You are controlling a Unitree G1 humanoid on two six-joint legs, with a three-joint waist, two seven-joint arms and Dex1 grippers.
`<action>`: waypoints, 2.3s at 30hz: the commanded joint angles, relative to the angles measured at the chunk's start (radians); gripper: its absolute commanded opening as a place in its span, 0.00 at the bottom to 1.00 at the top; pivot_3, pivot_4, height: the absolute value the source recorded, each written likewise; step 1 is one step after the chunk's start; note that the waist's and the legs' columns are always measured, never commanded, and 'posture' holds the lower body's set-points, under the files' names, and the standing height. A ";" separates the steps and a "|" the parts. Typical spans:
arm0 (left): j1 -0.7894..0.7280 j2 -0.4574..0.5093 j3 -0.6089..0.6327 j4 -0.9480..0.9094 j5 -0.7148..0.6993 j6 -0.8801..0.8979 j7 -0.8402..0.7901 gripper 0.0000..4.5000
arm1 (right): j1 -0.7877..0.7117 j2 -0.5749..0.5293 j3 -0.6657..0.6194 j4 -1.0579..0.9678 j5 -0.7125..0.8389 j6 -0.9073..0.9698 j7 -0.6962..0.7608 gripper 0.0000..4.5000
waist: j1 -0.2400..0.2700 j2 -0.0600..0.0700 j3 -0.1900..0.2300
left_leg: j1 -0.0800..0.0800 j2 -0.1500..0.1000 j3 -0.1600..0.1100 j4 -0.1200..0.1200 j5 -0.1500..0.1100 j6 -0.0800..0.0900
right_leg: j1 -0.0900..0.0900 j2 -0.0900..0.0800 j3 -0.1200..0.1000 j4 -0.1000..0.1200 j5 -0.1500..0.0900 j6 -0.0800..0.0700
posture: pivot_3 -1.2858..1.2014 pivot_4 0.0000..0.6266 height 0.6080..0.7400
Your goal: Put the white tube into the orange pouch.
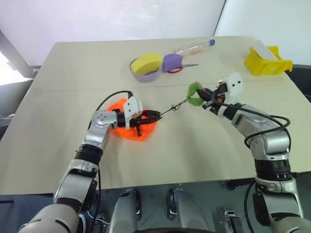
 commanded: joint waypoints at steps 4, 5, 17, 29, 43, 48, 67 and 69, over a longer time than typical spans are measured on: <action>0.093 0.113 -0.041 -0.265 -0.044 0.265 -0.070 0.05 | -0.038 -0.004 -0.055 0.011 -0.035 -0.038 -0.051 0.00 | -0.003 0.000 0.000 | 0.000 0.001 0.000 -0.001 0.000 0.000 | 0.000 0.001 0.000 0.001 0.000 0.000 | 0.52 0.24 1.00; 0.102 0.129 -0.045 -0.288 -0.041 0.293 -0.069 0.05 | -0.038 -0.004 -0.054 0.012 -0.036 -0.039 -0.051 0.00 | -0.002 0.000 0.000 | 0.001 0.001 0.000 -0.001 0.000 0.000 | 0.000 0.002 0.000 0.001 0.000 0.000 | 0.52 0.24 1.00; 0.237 0.325 -0.028 -0.457 -0.078 0.343 -0.128 0.05 | -0.059 -0.033 -0.083 0.115 -0.102 -0.083 -0.113 0.00 | -0.001 0.000 0.000 | 0.001 0.001 0.000 -0.001 0.000 0.000 | 0.000 0.000 0.001 0.001 -0.002 -0.003 | 0.52 0.24 1.00; 0.270 0.382 -0.020 -0.389 -0.059 0.225 -0.123 0.05 | -0.096 -0.103 -0.105 0.264 -0.181 -0.123 -0.176 0.00 | -0.002 0.000 0.000 | 0.001 0.001 0.001 0.000 0.000 0.000 | 0.000 0.000 0.001 0.001 -0.002 -0.003 | 0.52 0.24 1.00; 0.228 0.229 0.087 -0.502 -0.342 0.513 0.003 0.68 | -0.015 -0.007 -0.067 0.098 -0.052 -0.022 -0.045 0.55 | 0.000 0.000 0.000 | 0.001 0.001 0.000 0.000 0.000 0.000 | 0.000 0.000 0.001 0.001 0.000 0.000 | 0.52 0.24 1.00; 0.211 0.212 0.181 -0.594 -0.508 0.716 0.081 0.91 | 0.035 -0.063 0.010 -0.016 -0.010 0.078 0.101 0.99 | -0.003 0.000 0.000 | 0.001 0.001 0.000 0.000 0.000 0.000 | 0.000 0.001 0.001 0.001 0.000 0.000 | 0.52 0.24 1.00; 0.383 0.269 0.395 -0.502 -0.320 0.521 0.356 0.91 | 0.402 -0.221 -0.082 -0.443 0.231 0.003 0.475 0.99 | 0.003 0.000 0.000 | 0.002 0.002 -0.002 0.000 0.000 -0.001 | 0.003 -0.002 0.001 -0.001 -0.004 0.000 | 0.52 0.24 1.00; 0.390 0.256 0.436 -0.467 -0.331 0.524 0.396 0.91 | 0.436 -0.218 -0.066 -0.457 0.228 -0.004 0.475 0.99 | 0.003 0.000 0.000 | 0.002 0.002 -0.002 0.001 0.000 -0.001 | 0.003 -0.003 0.000 -0.001 -0.004 0.000 | 0.52 0.24 1.00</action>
